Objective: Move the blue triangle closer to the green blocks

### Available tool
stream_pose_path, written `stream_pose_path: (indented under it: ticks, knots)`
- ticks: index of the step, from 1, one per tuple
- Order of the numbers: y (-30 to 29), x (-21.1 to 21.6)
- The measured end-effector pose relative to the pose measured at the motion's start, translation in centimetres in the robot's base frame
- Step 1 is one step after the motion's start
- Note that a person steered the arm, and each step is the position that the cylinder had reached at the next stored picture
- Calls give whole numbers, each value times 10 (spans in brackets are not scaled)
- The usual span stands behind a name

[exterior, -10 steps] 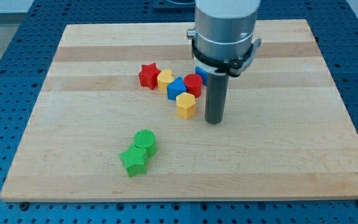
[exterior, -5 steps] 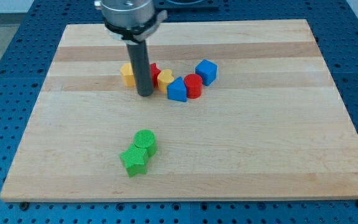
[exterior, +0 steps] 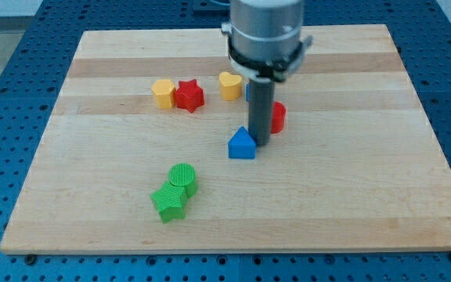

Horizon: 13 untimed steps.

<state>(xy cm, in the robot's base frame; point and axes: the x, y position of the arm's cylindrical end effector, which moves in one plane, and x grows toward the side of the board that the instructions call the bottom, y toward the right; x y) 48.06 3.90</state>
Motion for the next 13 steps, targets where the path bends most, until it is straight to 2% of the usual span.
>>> stream_pose_path:
  ticks: [1, 3, 4, 5, 6, 7, 9, 10, 11, 12, 13]
  knots:
    - [3, 21]
    - [-9, -29]
    - [-32, -18]
    - [-32, 31]
    - [-32, 55]
    - [-23, 48]
    - [55, 55]
    - [25, 79]
    - [-44, 79]
    - [-80, 79]
    - [-66, 75]
